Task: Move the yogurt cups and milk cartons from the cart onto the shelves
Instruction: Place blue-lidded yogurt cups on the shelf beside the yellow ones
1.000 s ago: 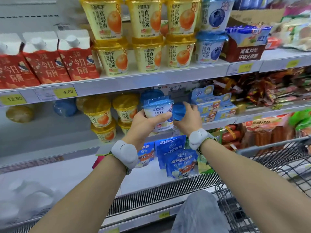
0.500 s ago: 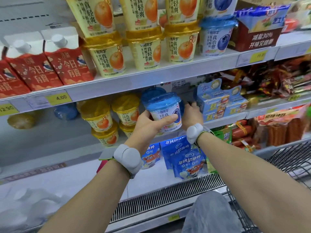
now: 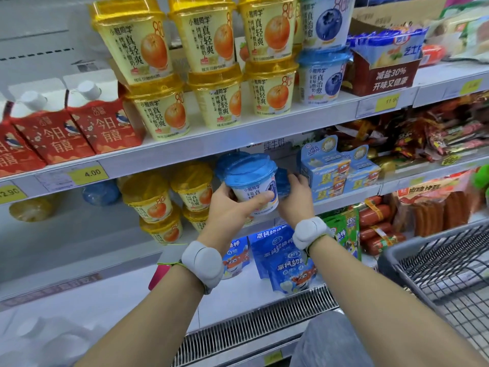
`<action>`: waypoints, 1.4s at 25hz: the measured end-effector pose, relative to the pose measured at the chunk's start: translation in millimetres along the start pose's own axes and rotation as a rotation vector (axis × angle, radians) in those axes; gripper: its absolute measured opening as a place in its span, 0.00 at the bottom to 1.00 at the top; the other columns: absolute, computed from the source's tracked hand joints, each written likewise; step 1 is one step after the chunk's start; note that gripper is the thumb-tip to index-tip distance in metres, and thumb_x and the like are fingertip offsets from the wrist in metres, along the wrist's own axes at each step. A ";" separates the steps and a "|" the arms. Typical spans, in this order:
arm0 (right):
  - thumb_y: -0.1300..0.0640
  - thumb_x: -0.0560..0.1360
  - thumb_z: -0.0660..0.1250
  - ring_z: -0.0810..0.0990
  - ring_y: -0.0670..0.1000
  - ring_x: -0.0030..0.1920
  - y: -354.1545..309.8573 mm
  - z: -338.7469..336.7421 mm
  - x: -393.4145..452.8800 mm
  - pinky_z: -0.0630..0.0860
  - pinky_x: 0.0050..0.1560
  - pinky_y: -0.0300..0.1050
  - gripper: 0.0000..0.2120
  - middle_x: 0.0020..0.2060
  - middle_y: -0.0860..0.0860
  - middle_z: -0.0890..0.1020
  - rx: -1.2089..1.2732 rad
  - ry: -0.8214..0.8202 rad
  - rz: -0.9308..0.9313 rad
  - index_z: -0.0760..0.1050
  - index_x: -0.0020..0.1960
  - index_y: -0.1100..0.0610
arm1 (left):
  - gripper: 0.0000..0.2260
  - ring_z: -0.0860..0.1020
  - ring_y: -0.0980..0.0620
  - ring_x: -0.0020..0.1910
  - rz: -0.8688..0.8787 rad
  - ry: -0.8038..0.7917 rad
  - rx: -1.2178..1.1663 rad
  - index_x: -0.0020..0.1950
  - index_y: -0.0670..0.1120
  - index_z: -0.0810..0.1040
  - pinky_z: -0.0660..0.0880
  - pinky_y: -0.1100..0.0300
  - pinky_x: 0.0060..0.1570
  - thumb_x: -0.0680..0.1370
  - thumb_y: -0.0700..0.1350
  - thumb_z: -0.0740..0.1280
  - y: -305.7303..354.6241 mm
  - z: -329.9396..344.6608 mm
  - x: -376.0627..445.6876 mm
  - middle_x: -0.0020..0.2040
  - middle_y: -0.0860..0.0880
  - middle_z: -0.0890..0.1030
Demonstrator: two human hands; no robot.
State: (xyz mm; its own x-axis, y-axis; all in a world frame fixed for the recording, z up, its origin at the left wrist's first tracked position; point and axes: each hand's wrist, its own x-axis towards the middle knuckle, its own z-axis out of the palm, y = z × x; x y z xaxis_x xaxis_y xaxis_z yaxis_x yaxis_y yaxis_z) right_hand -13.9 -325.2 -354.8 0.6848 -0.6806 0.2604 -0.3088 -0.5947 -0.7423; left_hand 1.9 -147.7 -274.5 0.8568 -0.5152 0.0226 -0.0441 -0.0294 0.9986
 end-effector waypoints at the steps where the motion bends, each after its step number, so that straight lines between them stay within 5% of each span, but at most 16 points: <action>1: 0.64 0.72 0.71 0.74 0.64 0.63 -1.6 -2.1 -8.2 0.71 0.61 0.53 0.24 0.65 0.62 0.74 0.083 0.114 -0.002 0.74 0.68 0.62 | 0.29 0.84 0.56 0.54 0.020 0.004 0.007 0.66 0.51 0.76 0.82 0.61 0.50 0.68 0.47 0.81 0.8 0.3 -1.3 0.57 0.54 0.84; 4: 0.70 0.75 0.63 0.81 0.55 0.52 -17.3 -15.6 -27.0 0.77 0.54 0.51 0.15 0.51 0.56 0.82 0.438 0.378 0.091 0.82 0.57 0.61 | 0.29 0.83 0.58 0.54 0.082 0.005 0.072 0.67 0.51 0.75 0.81 0.65 0.48 0.69 0.47 0.81 5.1 0.5 -4.1 0.57 0.55 0.84; 7: 0.63 0.80 0.63 0.84 0.52 0.48 -44.0 -43.8 -38.3 0.80 0.47 0.48 0.10 0.49 0.54 0.85 0.934 0.120 0.082 0.80 0.58 0.59 | 0.30 0.83 0.58 0.55 0.165 0.039 0.175 0.67 0.49 0.75 0.82 0.60 0.52 0.69 0.50 0.81 6.2 0.6 0.2 0.58 0.55 0.83; 9: 0.56 0.81 0.64 0.83 0.52 0.57 -53.2 -62.2 -44.2 0.80 0.53 0.47 0.15 0.57 0.54 0.83 1.022 -0.091 -0.027 0.76 0.67 0.56 | 0.31 0.81 0.60 0.56 0.237 0.058 0.261 0.67 0.51 0.74 0.82 0.58 0.55 0.68 0.53 0.81 4.2 5.9 3.0 0.59 0.57 0.82; 12: 0.55 0.74 0.74 0.76 0.50 0.68 -57.2 -69.2 -47.3 0.75 0.67 0.48 0.35 0.68 0.52 0.77 0.899 -0.242 -0.112 0.64 0.77 0.52 | 0.33 0.80 0.62 0.57 0.326 0.046 0.391 0.69 0.53 0.72 0.81 0.57 0.56 0.68 0.61 0.77 6.4 14.5 2.4 0.59 0.60 0.81; 15: 0.60 0.65 0.82 0.74 0.44 0.69 -53.9 -65.4 -44.8 0.74 0.69 0.43 0.49 0.69 0.49 0.74 0.744 -0.098 -0.069 0.60 0.78 0.52 | 0.38 0.75 0.56 0.65 0.379 -0.072 0.678 0.72 0.52 0.70 0.76 0.53 0.64 0.65 0.65 0.71 13.9 10.5 11.4 0.65 0.55 0.79; 17: 0.59 0.63 0.83 0.74 0.43 0.68 -46.0 -67.5 -42.0 0.74 0.68 0.44 0.50 0.68 0.48 0.74 0.733 -0.027 -0.035 0.61 0.78 0.52 | 0.39 0.66 0.51 0.73 0.544 -0.116 1.007 0.75 0.49 0.69 0.69 0.50 0.70 0.67 0.64 0.72 17.7 0.7 16.4 0.70 0.51 0.74; 20: 0.56 0.62 0.84 0.74 0.44 0.68 -40.8 -71.2 -32.2 0.75 0.69 0.49 0.51 0.68 0.47 0.74 0.723 0.029 0.010 0.61 0.78 0.52 | 0.36 0.67 0.46 0.71 0.706 0.010 1.306 0.75 0.44 0.68 0.70 0.49 0.69 0.72 0.57 0.75 19.1 -9.7 30.6 0.70 0.46 0.73; 25: 0.56 0.63 0.83 0.73 0.47 0.69 -39.0 -63.1 -11.5 0.73 0.70 0.49 0.50 0.69 0.48 0.72 0.668 0.087 0.053 0.60 0.78 0.51 | 0.33 0.71 0.41 0.70 0.538 0.094 1.539 0.75 0.43 0.67 0.65 0.48 0.73 0.75 0.54 0.72 6.0 2.2 59.0 0.71 0.42 0.74; 35: 0.63 0.63 0.83 0.77 0.46 0.60 -38.0 -30.8 39.8 0.74 0.53 0.26 0.44 0.60 0.47 0.76 0.585 0.052 -0.028 0.63 0.73 0.57 | 0.26 0.77 0.40 0.61 0.561 0.143 1.540 0.68 0.42 0.75 0.74 0.49 0.63 0.72 0.46 0.75 -4.2 1.9 65.4 0.63 0.41 0.80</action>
State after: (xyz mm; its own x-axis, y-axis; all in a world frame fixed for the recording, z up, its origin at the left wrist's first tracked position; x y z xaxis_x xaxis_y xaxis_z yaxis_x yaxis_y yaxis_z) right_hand 4.7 -342.9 -297.3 0.6500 -0.6965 0.3040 0.1348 -0.2880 -0.9481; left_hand 57.1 -182.9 -277.2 0.5920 -0.6789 0.4343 -0.7097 -0.6945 -0.1182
